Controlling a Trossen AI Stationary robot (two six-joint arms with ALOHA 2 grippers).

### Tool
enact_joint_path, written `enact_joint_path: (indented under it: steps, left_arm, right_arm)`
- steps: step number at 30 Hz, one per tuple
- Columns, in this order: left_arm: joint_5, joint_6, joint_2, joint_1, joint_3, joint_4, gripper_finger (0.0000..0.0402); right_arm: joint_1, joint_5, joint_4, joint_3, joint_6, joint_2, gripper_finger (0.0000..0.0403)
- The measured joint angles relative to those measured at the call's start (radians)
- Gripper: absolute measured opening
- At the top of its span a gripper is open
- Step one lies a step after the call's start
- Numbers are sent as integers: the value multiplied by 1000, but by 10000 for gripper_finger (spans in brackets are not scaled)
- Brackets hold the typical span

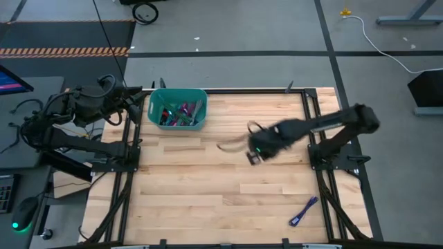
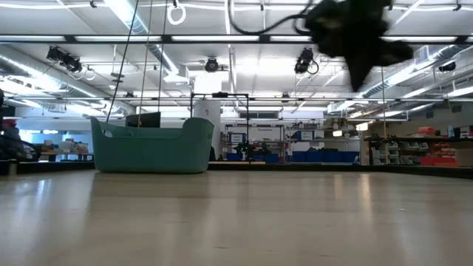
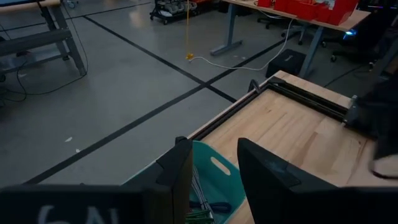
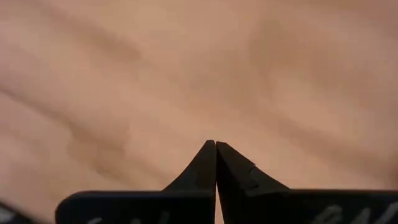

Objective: Pick and place USB-C Cables
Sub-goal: Put the purple USB charger cable into the green bin

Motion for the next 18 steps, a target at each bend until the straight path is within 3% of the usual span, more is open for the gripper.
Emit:
enact_joint_path:
  steps: [5,8,14,18]
  left_arm:
    - [0,0,0,0,0,0,133]
    - [0,0,0,0,0,0,133]
    - [0,0,0,0,0,1,133]
    - [0,-1,0,0,0,1,133]
  right_arm:
    - [183,-155,-5,-144,340,-108,20]
    - [280,-266,2,-185,461,-112,44]
    - [419,-461,38,-210,496,-50,110]
    - [494,-509,52,-210,420,18,156]
